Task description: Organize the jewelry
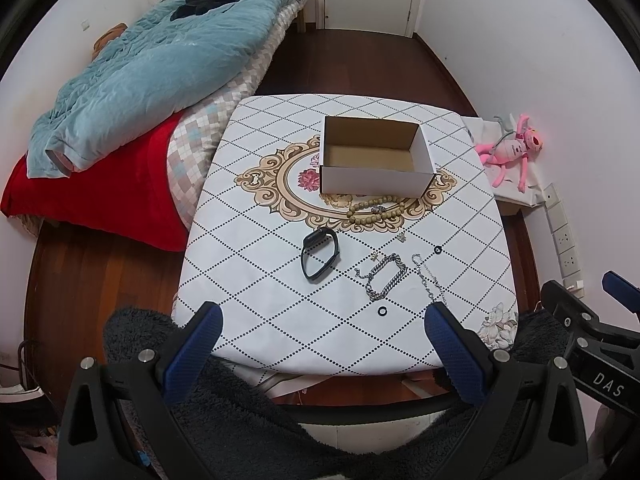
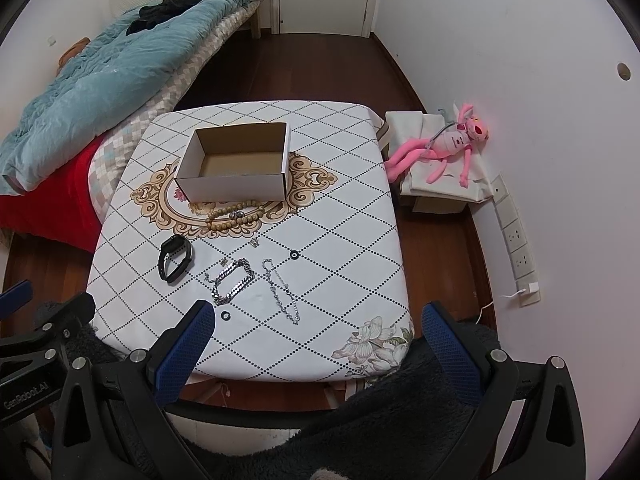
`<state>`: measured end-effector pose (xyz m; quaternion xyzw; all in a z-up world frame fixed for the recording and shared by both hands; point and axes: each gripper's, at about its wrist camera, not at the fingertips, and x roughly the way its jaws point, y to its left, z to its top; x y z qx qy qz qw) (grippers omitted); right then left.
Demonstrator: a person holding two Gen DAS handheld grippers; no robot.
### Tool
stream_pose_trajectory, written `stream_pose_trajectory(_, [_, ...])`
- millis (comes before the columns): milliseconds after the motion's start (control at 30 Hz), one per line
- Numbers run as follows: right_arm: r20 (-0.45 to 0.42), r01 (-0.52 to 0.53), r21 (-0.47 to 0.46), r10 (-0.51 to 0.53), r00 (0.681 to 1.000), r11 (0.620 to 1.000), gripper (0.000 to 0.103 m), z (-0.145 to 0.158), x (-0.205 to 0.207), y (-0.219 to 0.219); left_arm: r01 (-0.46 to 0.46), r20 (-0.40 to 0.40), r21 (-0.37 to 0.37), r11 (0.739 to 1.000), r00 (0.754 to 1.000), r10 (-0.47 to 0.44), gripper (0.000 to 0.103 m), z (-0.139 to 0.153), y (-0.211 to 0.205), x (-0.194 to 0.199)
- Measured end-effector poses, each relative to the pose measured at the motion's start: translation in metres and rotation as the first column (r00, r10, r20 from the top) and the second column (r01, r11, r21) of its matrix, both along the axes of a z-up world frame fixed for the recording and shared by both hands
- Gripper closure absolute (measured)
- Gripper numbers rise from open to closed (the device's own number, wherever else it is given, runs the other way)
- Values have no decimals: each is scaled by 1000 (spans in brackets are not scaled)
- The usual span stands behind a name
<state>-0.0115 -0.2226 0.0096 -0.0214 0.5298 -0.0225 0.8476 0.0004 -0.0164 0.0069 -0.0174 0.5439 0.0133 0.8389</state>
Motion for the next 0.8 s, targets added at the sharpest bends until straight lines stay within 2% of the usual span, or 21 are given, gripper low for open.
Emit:
stream_pose_trajectory(600, [10,-1,1,1,1000,1000,0,4,2,2,3,0,-10,1000,1000,-3,0,1,-4,6])
stream_pose_trajectory(800, [6,7,9,-8,1000,1000,0,-8,22,2,-25,28,44,999,999,24,0,-16,8,32])
